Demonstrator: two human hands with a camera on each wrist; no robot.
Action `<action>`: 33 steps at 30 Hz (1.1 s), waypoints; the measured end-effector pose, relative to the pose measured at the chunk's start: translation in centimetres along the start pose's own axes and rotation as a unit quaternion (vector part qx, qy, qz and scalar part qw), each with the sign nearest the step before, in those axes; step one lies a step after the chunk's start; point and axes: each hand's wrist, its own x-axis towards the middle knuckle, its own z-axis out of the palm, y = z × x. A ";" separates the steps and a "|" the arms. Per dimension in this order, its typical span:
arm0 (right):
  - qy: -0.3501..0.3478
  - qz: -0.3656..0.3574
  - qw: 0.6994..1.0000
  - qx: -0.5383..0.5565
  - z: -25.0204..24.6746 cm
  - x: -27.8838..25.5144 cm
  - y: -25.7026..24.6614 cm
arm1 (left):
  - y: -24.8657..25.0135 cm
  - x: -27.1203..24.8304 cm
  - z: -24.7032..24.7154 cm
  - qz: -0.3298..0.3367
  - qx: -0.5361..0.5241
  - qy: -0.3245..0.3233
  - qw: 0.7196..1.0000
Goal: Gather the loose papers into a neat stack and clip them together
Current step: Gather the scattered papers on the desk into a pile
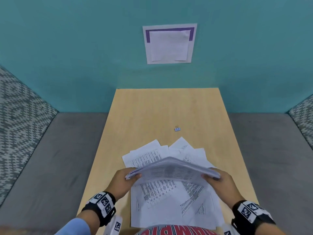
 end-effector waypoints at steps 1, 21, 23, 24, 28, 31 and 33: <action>0.017 -0.009 1.000 0.006 -0.1 0.0 -0.3 | 0.4 0.0 -0.1 0.011 -0.016 0.017 1.000; -0.003 -0.214 0.881 -0.422 0.3 0.5 -4.6 | 3.7 -0.1 0.2 0.284 0.383 0.040 0.878; -0.016 -0.160 0.853 -0.497 0.6 0.9 -5.5 | 4.3 -0.3 0.5 0.263 0.393 0.047 0.880; -0.023 -0.139 0.841 -0.523 0.6 1.0 -6.1 | 4.6 -0.3 0.4 0.258 0.395 0.045 0.881; -0.059 -0.137 0.816 -0.559 1.8 1.5 -9.4 | 6.2 -1.0 -0.2 0.300 0.411 0.039 0.860; -0.143 -0.198 0.821 -0.516 5.0 0.7 -12.6 | 8.7 -2.3 0.1 0.364 0.423 0.061 0.827; -0.162 -0.228 0.827 -0.487 6.7 -0.2 -13.9 | 11.4 -3.7 -0.1 0.385 0.380 0.079 0.837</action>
